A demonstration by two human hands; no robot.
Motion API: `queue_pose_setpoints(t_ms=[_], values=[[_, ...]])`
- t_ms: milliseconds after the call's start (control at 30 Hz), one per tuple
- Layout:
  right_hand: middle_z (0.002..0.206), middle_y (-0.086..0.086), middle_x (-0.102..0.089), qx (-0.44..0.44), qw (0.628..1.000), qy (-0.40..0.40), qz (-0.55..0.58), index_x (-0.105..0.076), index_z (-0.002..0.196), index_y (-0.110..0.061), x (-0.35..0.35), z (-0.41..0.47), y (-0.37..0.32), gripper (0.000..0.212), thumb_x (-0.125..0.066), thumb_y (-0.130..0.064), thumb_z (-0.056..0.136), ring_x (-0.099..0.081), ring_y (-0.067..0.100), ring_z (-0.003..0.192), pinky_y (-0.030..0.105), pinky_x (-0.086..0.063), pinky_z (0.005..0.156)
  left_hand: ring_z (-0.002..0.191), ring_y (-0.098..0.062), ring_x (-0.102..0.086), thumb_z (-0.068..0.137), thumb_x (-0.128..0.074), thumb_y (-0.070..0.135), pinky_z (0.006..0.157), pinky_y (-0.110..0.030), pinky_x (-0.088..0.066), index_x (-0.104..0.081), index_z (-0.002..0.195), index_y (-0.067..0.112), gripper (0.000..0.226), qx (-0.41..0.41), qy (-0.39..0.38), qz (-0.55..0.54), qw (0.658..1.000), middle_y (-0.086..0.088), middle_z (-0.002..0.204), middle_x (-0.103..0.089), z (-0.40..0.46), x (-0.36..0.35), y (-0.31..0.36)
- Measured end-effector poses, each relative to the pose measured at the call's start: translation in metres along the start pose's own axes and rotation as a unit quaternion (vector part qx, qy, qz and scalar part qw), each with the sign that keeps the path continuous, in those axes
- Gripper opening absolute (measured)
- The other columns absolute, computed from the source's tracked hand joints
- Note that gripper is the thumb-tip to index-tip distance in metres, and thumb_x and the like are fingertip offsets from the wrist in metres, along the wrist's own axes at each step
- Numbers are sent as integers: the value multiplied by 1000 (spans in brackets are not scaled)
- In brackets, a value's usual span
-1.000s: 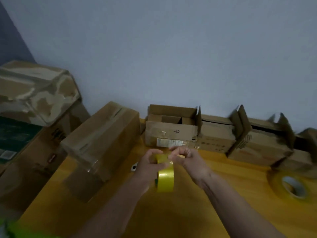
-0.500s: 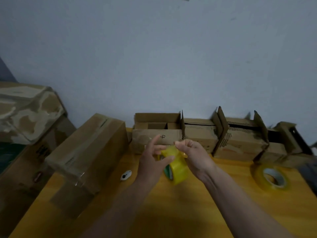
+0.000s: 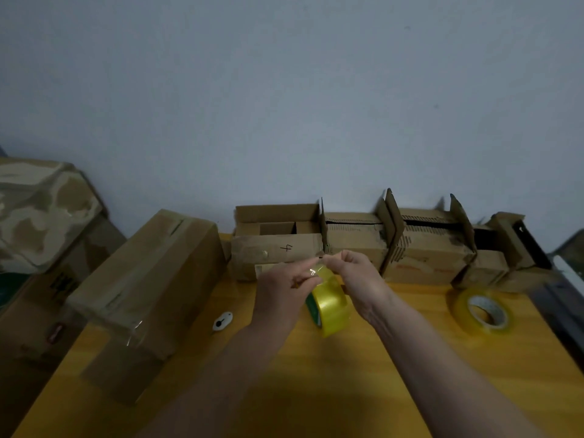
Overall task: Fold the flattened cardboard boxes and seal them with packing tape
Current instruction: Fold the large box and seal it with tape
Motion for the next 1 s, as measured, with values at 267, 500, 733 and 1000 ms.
queue_pose_setpoints(t_ms=[267, 500, 733, 1000], values=[[74, 7, -50, 0, 999, 31, -27, -50, 68, -17, 22, 1, 5, 24, -63, -13, 88, -48, 20, 73, 31, -43, 68, 78, 1, -60, 83, -74, 21, 70, -20, -49, -77, 86, 22, 5, 24, -9, 71, 997, 8, 87, -70, 12, -22, 7], [81, 17, -62, -68, 990, 96, 75, -60, 78, -4, 45, -1, 20, 18, -58, -11, 94, -62, 30, 76, 45, -55, 76, 114, -12, -45, 86, -69, 14, 93, -23, -34, -54, 65, 26, 29, 91, -75, 11, 993, 5, 109, -42, 21, -56, 9], [132, 8, -44, -31, 984, 80, 159, -32, 141, -46, 77, -13, 19, 70, -46, 4, 95, -64, 35, 102, 52, -57, 77, 114, -20, -55, 92, -62, 15, 97, -44, -47, -63, 82, 15, 10, 124, -120, -56, 983, 2, 120, -60, 30, -83, 7], [103, -1, -67, 157, 972, 108, -140, -76, 87, -29, 86, -12, 19, 25, -65, -7, 88, -63, 23, 98, 51, -54, 81, 106, -22, -59, 93, -61, 13, 89, -51, -52, -58, 78, 24, 19, 99, -151, -97, 979, 1, 111, -60, 27, -96, 21]])
Point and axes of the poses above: each hand's wrist, its own z-axis towards the middle knuckle, its own x-axis out of the back of the hand, y = z × x, the point moved 4 cm from there along z, towards the middle knuckle
